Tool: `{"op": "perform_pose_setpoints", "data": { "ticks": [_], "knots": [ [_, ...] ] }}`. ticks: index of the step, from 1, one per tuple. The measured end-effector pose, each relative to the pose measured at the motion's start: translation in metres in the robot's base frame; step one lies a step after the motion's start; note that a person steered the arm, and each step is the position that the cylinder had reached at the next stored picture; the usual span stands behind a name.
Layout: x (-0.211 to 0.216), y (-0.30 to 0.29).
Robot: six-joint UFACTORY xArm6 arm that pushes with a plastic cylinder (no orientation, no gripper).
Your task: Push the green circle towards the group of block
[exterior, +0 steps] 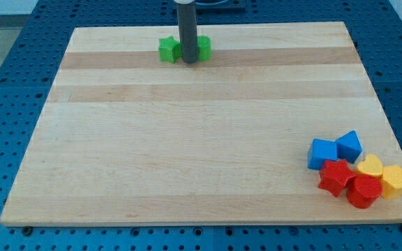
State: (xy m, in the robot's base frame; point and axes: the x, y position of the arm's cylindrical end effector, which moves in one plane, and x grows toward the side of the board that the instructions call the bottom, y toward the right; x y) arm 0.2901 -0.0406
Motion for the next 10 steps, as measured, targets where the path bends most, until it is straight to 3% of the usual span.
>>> {"op": "perform_pose_setpoints", "data": {
  "ticks": [2, 3, 4, 6, 10],
  "knots": [
    [-0.05, 0.001],
    [-0.063, -0.008],
    [-0.059, 0.025],
    [-0.023, 0.097],
    [0.064, 0.106]
  ]
}}
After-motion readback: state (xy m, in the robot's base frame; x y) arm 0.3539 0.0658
